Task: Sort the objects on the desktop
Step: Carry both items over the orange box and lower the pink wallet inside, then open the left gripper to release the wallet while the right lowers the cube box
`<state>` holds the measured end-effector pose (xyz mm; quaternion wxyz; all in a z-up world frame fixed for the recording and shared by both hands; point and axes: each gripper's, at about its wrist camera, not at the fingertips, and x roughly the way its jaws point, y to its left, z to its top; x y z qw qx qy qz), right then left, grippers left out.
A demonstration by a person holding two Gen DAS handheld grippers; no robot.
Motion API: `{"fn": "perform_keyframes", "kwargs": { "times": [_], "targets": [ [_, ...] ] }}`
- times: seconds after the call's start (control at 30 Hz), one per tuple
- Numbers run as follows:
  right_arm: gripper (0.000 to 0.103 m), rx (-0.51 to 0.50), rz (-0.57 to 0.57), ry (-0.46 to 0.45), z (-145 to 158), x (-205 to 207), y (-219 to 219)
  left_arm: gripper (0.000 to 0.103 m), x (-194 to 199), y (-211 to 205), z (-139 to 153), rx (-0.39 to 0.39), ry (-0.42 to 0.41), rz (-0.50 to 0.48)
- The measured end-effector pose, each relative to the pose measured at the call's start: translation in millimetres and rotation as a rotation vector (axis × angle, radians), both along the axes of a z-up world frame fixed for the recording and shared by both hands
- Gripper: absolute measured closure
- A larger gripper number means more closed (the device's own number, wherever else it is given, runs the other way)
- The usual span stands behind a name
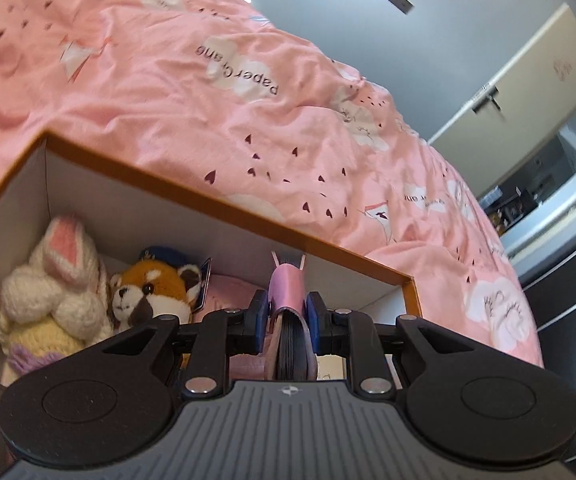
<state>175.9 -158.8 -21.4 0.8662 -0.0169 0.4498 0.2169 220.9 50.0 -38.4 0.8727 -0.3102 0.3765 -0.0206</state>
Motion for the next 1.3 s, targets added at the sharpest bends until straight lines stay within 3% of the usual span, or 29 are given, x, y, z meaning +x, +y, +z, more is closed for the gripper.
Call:
{"fn": "perform_keyframes", "kwargs": {
  "times": [0.1, 0.23, 0.47, 0.7, 1.0, 1.13, 1.3],
  "targets": [
    [0.053, 0.001, 0.040, 0.019, 0.4, -0.2, 5.0, 0.080, -0.6, 2.0, -6.8, -0.023, -0.009, 0.026],
    [0.053, 0.010, 0.078, 0.053, -1.8, 2.5, 13.2, 0.080, 1.0, -2.5, -5.7, 0.010, 0.008, 0.016],
    [0.054, -0.029, 0.004, 0.075, -19.0, 18.4, 23.6, 0.079, 1.7, 7.9, -9.5, -0.041, 0.091, -0.011],
    [0.056, -0.028, -0.054, 0.040, -18.6, 22.1, 23.7, 0.079, 3.0, 9.8, -10.8, 0.082, 0.173, -0.043],
    [0.056, -0.013, -0.078, 0.029, -20.4, 37.3, 27.2, 0.080, -11.2, 9.9, 4.8, 0.126, 0.139, -0.108],
    [0.056, -0.023, 0.001, 0.053, -14.4, 35.3, 24.4, 0.080, -18.0, 6.5, 16.8, 0.159, 0.116, -0.175],
    [0.056, -0.078, 0.219, 0.122, -5.8, 37.6, 22.9, 0.079, -26.1, 1.0, 31.0, 0.187, 0.104, -0.263]
  ]
}}
